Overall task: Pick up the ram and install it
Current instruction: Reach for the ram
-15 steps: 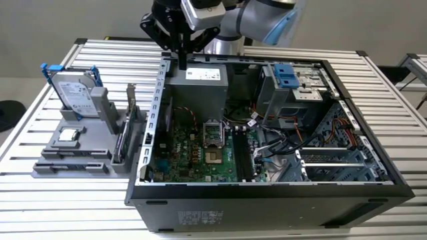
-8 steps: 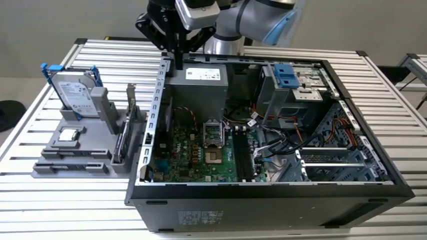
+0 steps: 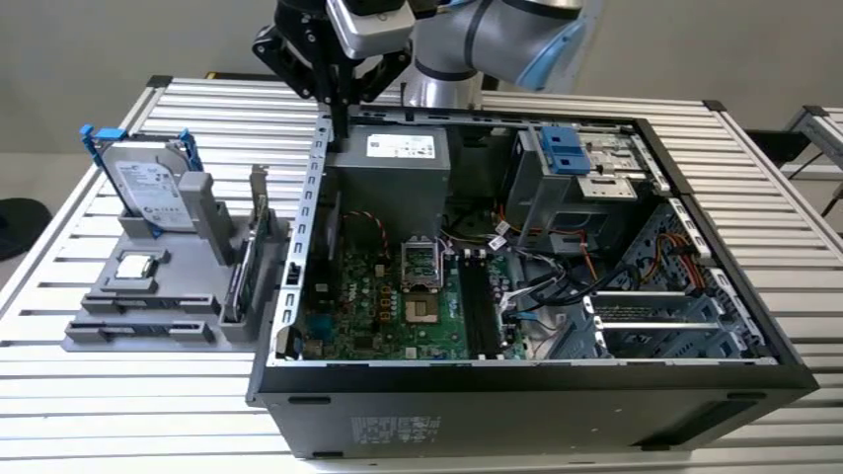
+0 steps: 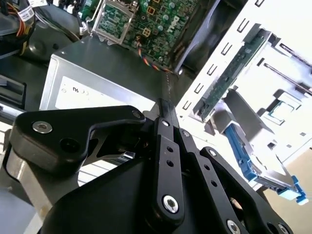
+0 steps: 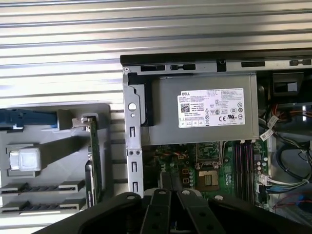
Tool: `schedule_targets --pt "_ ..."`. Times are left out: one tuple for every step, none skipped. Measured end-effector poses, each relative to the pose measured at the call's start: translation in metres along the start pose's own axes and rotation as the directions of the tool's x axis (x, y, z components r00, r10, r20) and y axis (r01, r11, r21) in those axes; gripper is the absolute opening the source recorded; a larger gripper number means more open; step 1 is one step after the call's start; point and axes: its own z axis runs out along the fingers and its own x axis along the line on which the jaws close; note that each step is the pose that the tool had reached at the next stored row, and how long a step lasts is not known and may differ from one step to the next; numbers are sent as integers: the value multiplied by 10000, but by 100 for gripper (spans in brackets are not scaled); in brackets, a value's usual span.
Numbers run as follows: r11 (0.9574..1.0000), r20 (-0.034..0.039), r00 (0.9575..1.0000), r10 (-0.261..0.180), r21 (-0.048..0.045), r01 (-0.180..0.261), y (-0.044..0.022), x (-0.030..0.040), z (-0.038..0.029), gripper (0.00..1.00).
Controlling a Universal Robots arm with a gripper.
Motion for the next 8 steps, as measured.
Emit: schedule_targets --pt "10000 0 10000 0 1 0 -1 15 -1 0" --pt "10000 -1 10000 0 0 0 -2 35 -1 0" --pt "10000 0 10000 0 0 0 -4 52 -1 0" --pt "10000 0 10000 -1 0 1 -5 68 -2 0" --pt "10000 0 10000 -1 0 1 -6 83 -2 0" --pt "10000 0 10000 -1 0 1 -7 98 -2 0" --pt "10000 0 10000 -2 0 2 -8 113 -3 0" --pt "10000 1 10000 -2 0 2 -9 121 -2 0"
